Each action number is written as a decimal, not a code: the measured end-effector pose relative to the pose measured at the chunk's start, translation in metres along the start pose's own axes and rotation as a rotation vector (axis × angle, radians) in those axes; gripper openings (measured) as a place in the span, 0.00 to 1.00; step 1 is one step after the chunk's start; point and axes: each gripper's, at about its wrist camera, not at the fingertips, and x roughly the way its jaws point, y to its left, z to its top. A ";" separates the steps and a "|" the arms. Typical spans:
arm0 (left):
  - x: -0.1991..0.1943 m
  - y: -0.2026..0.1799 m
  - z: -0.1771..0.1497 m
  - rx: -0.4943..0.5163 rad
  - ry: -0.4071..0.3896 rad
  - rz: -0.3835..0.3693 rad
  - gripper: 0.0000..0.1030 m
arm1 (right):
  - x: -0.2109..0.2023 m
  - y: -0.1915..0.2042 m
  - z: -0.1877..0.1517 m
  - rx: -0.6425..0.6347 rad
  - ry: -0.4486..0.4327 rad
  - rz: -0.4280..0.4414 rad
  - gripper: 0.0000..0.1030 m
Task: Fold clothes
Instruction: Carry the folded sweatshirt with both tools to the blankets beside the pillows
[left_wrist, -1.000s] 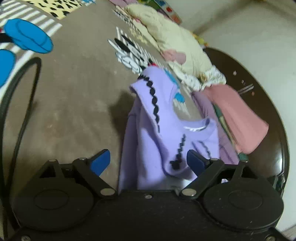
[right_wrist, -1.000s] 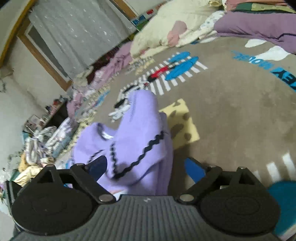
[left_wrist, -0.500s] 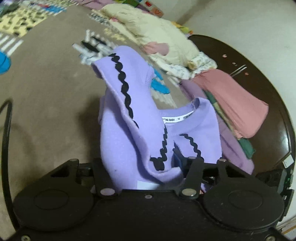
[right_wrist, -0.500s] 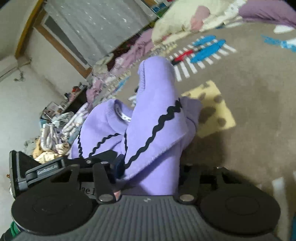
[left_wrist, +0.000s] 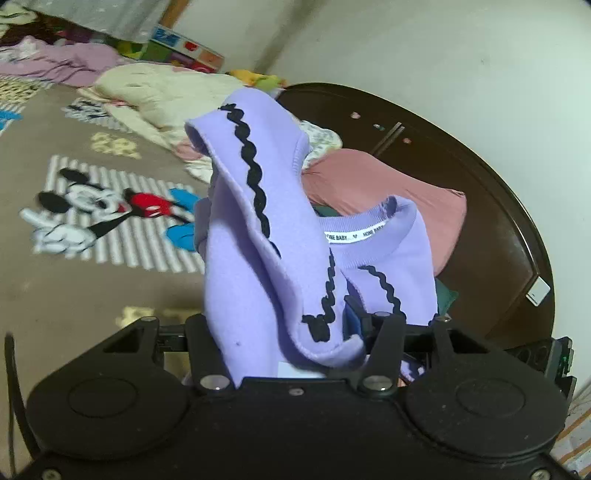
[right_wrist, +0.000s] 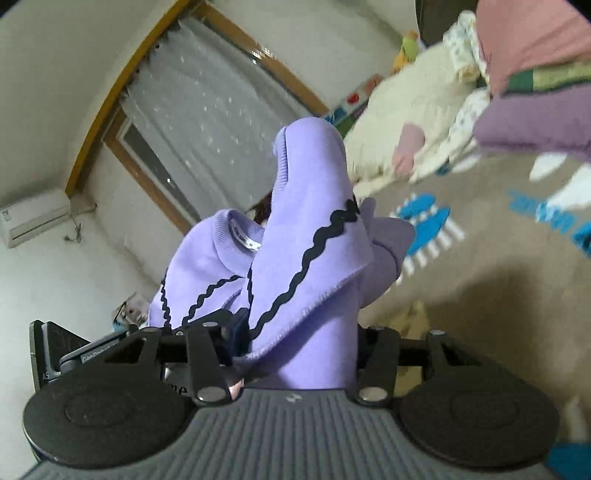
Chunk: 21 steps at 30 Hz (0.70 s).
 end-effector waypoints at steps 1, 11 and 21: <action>0.009 -0.003 0.006 0.020 0.001 -0.003 0.49 | -0.001 -0.003 0.007 -0.003 -0.014 -0.007 0.51; 0.137 0.013 0.047 -0.086 0.078 -0.100 0.49 | 0.009 -0.056 0.078 -0.022 -0.115 -0.101 0.51; 0.254 0.030 0.049 -0.334 0.004 -0.135 0.48 | 0.072 -0.156 0.177 -0.061 -0.034 -0.141 0.51</action>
